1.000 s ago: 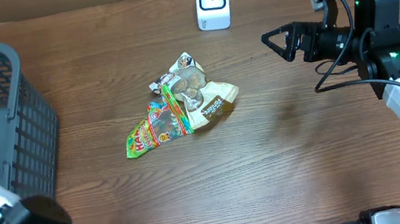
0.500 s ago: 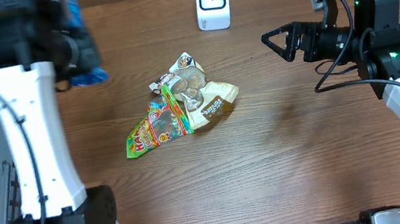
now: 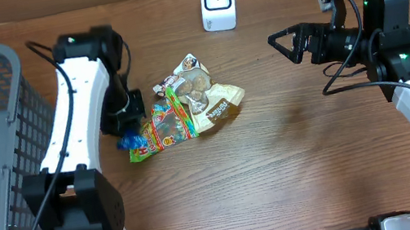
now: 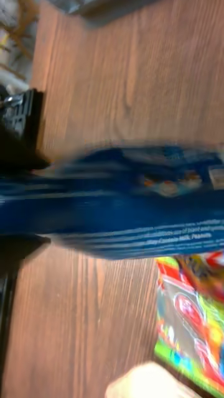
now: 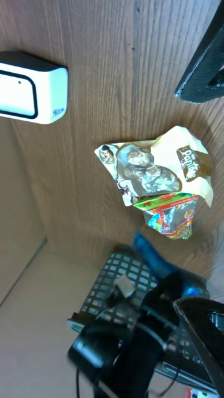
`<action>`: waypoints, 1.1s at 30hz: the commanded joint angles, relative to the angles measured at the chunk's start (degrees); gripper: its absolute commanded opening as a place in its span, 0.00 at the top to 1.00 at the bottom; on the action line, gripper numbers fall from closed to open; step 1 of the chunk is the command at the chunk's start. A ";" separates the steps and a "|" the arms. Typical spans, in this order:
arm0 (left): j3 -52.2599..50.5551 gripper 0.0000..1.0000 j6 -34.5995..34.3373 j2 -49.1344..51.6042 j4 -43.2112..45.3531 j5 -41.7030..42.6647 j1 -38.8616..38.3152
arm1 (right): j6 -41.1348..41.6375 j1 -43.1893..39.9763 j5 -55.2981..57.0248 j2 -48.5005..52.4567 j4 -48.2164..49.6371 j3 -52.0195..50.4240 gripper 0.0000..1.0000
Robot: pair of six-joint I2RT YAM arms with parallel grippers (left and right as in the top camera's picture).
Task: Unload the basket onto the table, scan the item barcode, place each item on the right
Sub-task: 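Lift the blue packet out and place it left of the gummy bag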
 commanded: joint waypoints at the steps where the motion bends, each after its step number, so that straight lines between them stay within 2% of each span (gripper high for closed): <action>1: -3.96 0.52 -0.70 -0.85 0.92 -0.87 -0.22 | -0.22 0.11 -0.13 -0.72 0.35 1.29 0.00; 2: -4.24 0.44 -0.70 -0.87 0.94 -0.90 -0.22 | -0.22 0.11 -0.44 -0.74 0.46 1.29 0.00; 4: -3.98 0.38 -0.70 -0.87 1.07 -0.90 -0.22 | -0.20 0.11 -0.76 -0.72 0.57 1.29 0.00; 10: 3.93 0.39 -0.70 -0.98 -2.08 -0.90 -0.22 | -0.20 0.11 -0.81 -0.72 0.74 1.29 0.00; 12: 9.79 0.39 -0.72 -0.98 -4.15 -0.90 -0.20 | -0.20 0.11 -0.94 -0.74 0.74 1.29 0.00; 13: 16.09 0.39 -0.79 -1.57 -4.48 -0.74 -0.20 | -0.22 0.11 -0.94 -0.72 0.70 1.29 0.00; 17: 26.03 0.37 -3.04 -5.11 -4.46 -1.27 0.33 | -0.26 0.11 -0.83 -0.72 0.46 1.29 0.00; 21: 29.83 0.32 -8.15 -13.11 -4.44 -11.10 4.28 | -0.46 0.11 0.39 -0.72 -0.13 1.29 0.00; 27: 28.20 0.24 -9.46 -23.08 -4.44 -12.35 19.39 | -0.37 0.11 0.48 -0.72 -0.15 1.29 0.00; 28: 26.80 0.16 -10.49 -25.42 -4.44 -12.41 27.71 | -0.39 0.11 0.35 -0.72 -0.13 1.29 0.00; 30: 24.94 0.02 -12.50 -25.99 -4.39 -10.67 36.59 | -0.39 0.11 0.33 -0.72 -0.09 1.29 0.00; 33: 21.05 0.00 -13.20 -25.22 -1.03 -6.67 44.04 | -0.37 0.11 0.28 -0.74 0.07 1.29 0.00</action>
